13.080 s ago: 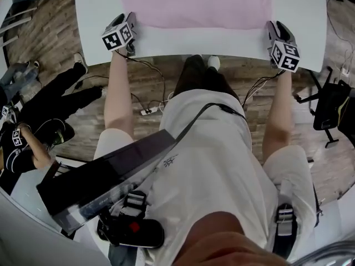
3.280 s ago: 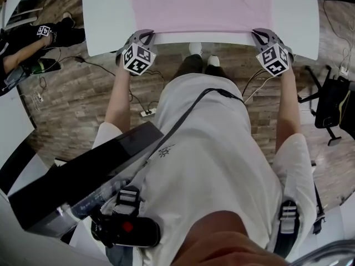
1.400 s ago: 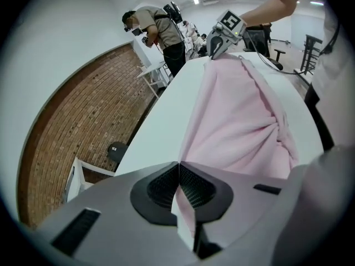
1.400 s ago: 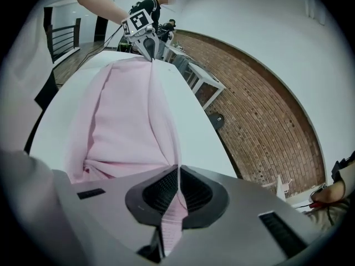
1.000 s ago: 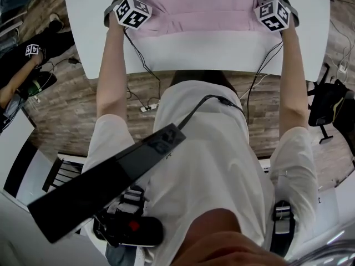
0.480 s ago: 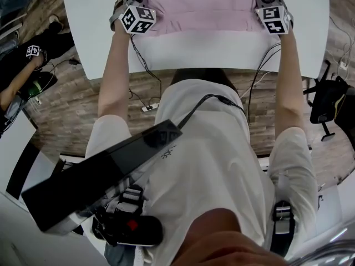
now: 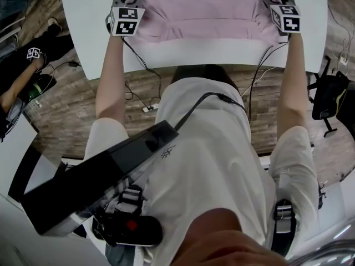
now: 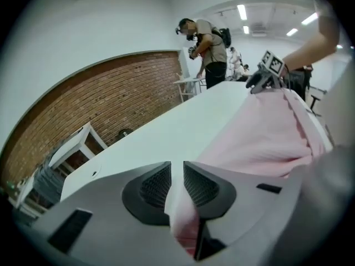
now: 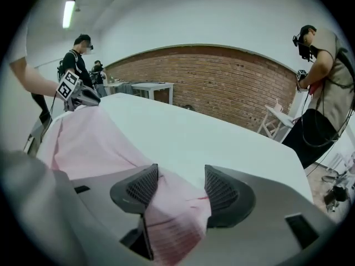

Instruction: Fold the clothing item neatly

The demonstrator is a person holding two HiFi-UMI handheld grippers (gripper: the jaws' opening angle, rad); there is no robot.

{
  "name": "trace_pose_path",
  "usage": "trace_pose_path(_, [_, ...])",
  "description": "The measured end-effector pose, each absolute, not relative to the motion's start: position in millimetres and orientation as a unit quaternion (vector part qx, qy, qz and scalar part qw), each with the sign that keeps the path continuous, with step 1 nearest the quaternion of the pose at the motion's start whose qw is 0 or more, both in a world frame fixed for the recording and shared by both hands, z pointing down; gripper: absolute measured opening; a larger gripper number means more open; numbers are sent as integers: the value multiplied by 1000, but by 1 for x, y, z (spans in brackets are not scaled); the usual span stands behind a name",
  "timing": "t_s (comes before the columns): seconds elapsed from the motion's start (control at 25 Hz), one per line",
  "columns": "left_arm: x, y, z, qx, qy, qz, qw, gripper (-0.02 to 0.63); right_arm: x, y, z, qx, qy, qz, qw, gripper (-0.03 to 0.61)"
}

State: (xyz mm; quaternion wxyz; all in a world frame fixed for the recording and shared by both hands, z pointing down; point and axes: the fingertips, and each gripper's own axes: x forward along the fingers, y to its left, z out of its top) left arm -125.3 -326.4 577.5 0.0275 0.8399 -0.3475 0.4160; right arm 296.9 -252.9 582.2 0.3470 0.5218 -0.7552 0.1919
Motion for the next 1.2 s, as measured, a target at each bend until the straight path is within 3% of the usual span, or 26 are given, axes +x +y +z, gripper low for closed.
trace_pose_path(0.16, [-143, -362, 571, 821, -401, 401, 64, 51, 310, -270, 583, 546, -730, 138, 388, 247])
trace_pose_path(0.36, [-145, -348, 558, 824, -399, 399, 43, 51, 304, -269, 540, 595, -728, 107, 322, 241])
trace_pose_path(0.4, [-139, -336, 549, 832, -389, 394, 35, 51, 298, -262, 537, 584, -737, 105, 322, 194])
trace_pose_path(0.48, [-120, -305, 541, 849, -362, 383, 38, 44, 289, -241, 533, 565, -749, 101, 330, 3])
trace_pose_path(0.52, [-110, -288, 540, 855, -351, 379, 43, 3, 285, -229, 534, 557, -754, 107, 331, 3])
trace_pose_path(0.68, [-91, -245, 555, 852, -356, 378, 64, 2, 274, -192, 552, 551, -756, 151, 320, 3])
trace_pose_path(0.96, [-93, -259, 599, 831, -389, 391, 79, 2, 309, -205, 593, 591, -705, 150, 363, 3])
trace_pose_path(1.2, [-101, -263, 592, 838, -395, 363, 98, 2, 319, -212, 596, 591, -701, 177, 358, 3])
